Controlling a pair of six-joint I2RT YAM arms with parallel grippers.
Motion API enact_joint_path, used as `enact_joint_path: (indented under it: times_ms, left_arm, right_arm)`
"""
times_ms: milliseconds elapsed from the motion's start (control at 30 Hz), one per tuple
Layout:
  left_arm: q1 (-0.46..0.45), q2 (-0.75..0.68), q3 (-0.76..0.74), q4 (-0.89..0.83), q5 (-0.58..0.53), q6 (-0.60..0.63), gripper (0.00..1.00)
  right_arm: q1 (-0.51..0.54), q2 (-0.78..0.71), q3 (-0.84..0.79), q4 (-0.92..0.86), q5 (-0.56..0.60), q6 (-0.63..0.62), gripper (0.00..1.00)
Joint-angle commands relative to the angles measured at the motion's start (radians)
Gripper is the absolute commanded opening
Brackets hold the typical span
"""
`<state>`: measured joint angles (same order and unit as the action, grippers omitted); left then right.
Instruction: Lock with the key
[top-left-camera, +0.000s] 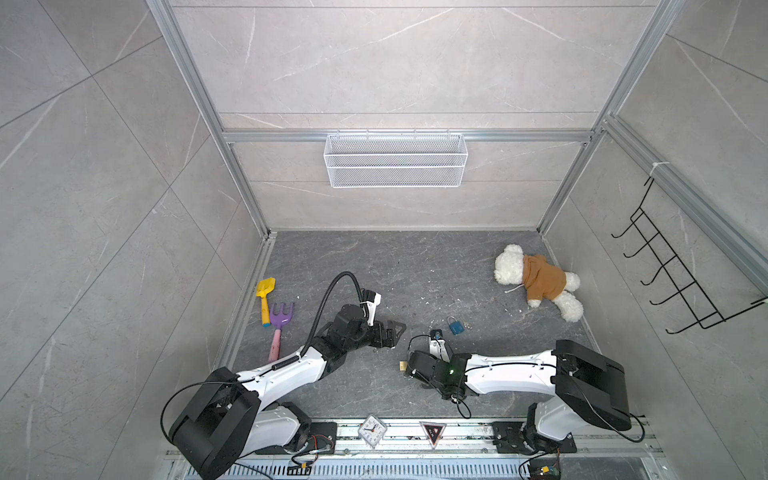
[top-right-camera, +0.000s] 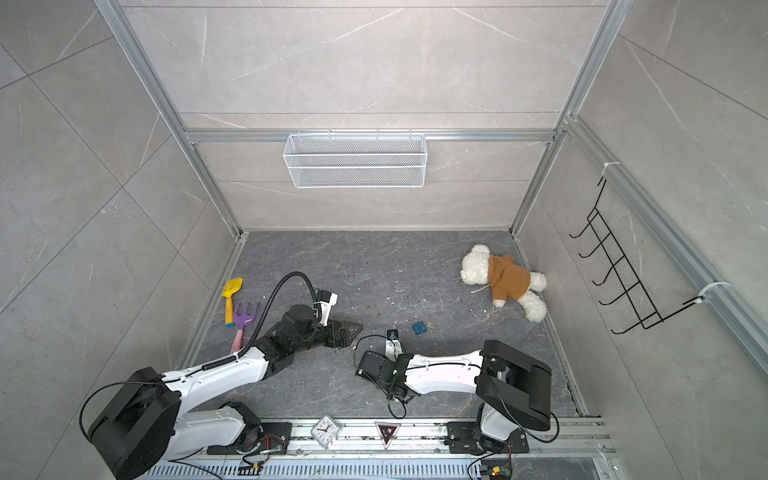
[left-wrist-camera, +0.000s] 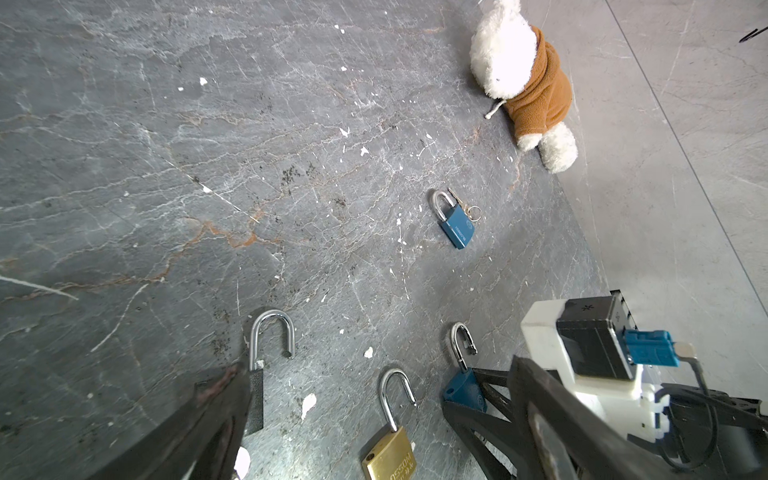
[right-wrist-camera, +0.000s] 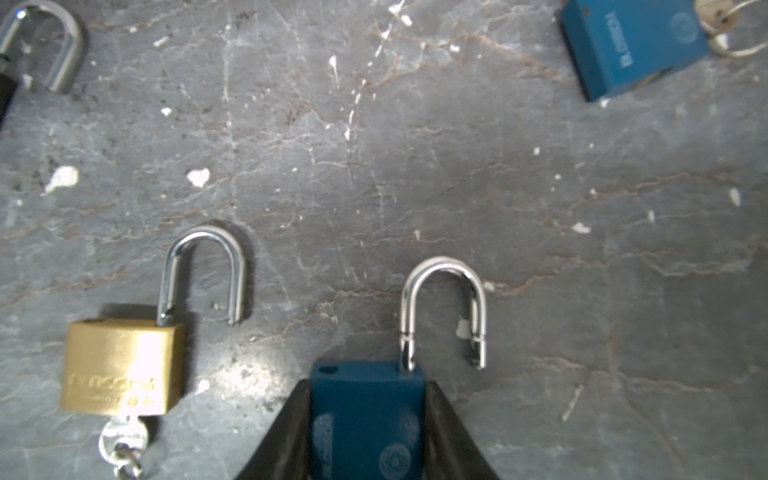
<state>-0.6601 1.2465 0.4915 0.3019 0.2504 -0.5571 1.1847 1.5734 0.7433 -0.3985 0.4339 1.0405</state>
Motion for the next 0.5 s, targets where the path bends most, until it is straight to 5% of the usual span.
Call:
enact_joint_path:
  times_ms: [0,467]
  left_arm:
    - [0.003,0.027,0.038,0.066,0.042,-0.016,0.97]
    - [-0.047,0.198,0.146,0.132,0.14,-0.073,0.85]
  right_arm:
    - [-0.026,-0.038,-0.053,-0.017,-0.036,-0.06,0.34]
    - [-0.169,-0.376,-0.108,0.164,-0.175,-0.599,0.18]
